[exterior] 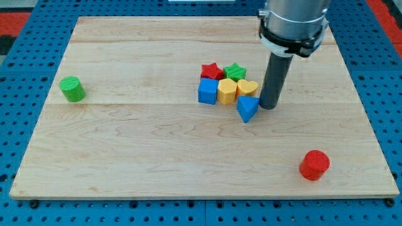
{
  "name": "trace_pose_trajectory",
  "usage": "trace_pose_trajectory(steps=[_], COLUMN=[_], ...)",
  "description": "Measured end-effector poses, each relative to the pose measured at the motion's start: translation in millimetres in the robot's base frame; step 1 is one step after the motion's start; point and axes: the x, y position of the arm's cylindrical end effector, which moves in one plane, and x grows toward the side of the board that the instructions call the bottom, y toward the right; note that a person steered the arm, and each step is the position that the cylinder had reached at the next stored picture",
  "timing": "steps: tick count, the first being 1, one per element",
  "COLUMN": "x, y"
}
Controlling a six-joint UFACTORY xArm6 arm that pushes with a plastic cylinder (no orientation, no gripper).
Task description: Move your arm to the right of the blue triangle
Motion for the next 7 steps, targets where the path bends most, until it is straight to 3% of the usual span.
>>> trace_pose_trajectory(steps=[1, 2, 4, 7], x=[0.7, 60.3, 55.8, 52.2], y=[25.3, 75.1, -17.8, -17.8])
